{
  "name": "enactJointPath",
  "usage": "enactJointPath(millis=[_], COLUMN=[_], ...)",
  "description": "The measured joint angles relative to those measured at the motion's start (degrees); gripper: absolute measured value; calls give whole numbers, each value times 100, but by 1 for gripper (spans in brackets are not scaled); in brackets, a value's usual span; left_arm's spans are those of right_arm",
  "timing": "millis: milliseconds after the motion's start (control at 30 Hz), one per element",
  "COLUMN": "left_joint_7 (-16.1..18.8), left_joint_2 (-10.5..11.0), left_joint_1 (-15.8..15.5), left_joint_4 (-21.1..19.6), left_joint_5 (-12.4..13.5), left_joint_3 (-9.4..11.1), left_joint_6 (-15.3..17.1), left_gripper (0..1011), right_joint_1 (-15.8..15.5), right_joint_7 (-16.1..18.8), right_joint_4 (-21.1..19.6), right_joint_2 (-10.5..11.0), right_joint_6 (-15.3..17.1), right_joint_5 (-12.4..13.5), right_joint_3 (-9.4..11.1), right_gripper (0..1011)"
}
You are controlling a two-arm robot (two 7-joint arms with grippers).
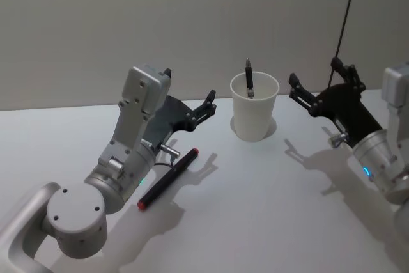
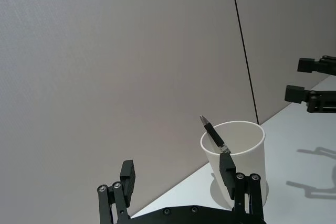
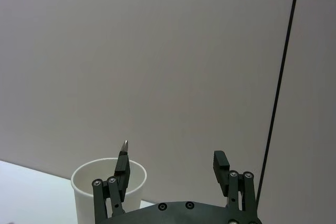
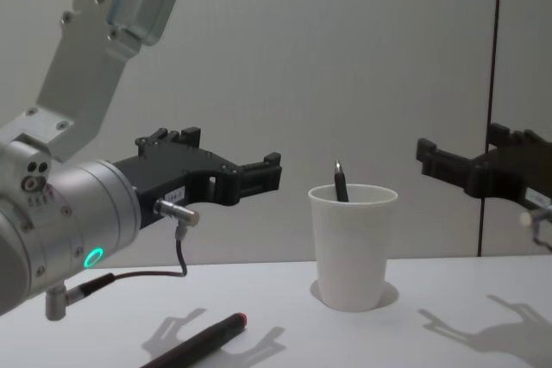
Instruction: Place the pen into the pen holder.
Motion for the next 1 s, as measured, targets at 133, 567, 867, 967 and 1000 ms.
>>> enactJointPath(millis=[133,567,867,967,1000], left_joint_7=[0,0,0,1,0], left_joint_2=[0,0,0,0,0], left_joint_1=[0,0,0,0,0], left_joint_4=[0,0,0,0,0], left_joint_5=[0,0,0,0,0], left_joint_3=[0,0,0,0,0], left_joint_6=[0,0,0,0,0], left_gripper=[1001,1001,1001,1001,1001], right_joint_1=[-224,-856,-1221,-1299,-1327], right_joint_7=[-145,-557,-795,-847,-863], right_joint_4=[-340,-1314,-1879,-1998,-2036], right_joint_2=[150,583,833,888,906], right_joint_6=[247,950,1360,1448,1477], right_joint_5=[133,513,736,782,798], right_joint_3=[-19,-76,-108,-114,-117], right_gripper=[1001,1001,1001,1001,1001])
